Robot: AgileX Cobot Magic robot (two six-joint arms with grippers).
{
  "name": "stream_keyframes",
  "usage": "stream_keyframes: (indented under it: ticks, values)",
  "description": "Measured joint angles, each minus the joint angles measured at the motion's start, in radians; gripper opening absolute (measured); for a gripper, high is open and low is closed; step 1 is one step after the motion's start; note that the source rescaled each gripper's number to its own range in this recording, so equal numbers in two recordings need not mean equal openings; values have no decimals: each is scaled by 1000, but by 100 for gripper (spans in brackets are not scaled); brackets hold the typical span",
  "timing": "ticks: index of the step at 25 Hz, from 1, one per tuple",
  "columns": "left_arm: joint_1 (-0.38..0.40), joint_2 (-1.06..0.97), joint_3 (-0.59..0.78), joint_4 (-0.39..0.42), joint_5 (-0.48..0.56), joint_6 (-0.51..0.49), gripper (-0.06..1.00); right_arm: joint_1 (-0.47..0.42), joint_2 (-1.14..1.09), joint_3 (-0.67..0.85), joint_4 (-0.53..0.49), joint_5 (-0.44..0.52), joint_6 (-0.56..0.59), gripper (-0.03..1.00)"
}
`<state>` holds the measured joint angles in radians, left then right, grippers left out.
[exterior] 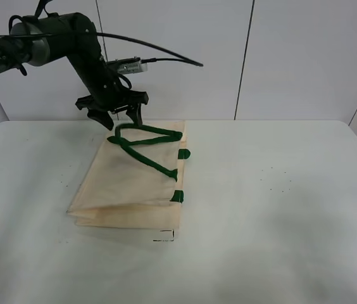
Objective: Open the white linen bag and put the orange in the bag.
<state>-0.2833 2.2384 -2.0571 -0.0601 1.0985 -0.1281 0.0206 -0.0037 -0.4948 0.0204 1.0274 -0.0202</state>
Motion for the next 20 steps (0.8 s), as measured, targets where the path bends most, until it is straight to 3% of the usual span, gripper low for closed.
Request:
stream_keyframes:
  ticks: [2,4,8,16,20]
  values:
    - [1,0,0,89,20,-45,94,0,0,0,0,0,0,100]
    - [14,0,1,122,27,-68,94,0,0,0,0,0,0,100]
    - [68,0,1,125,29,-77,95,0,0,0,0,0,0,100]
    - [256,0,2,127,89,-71,95,0,0,0,0,0,0,100]
    - [281,0,6,129,89,-53,95,0,0,0,0,0,0,100]
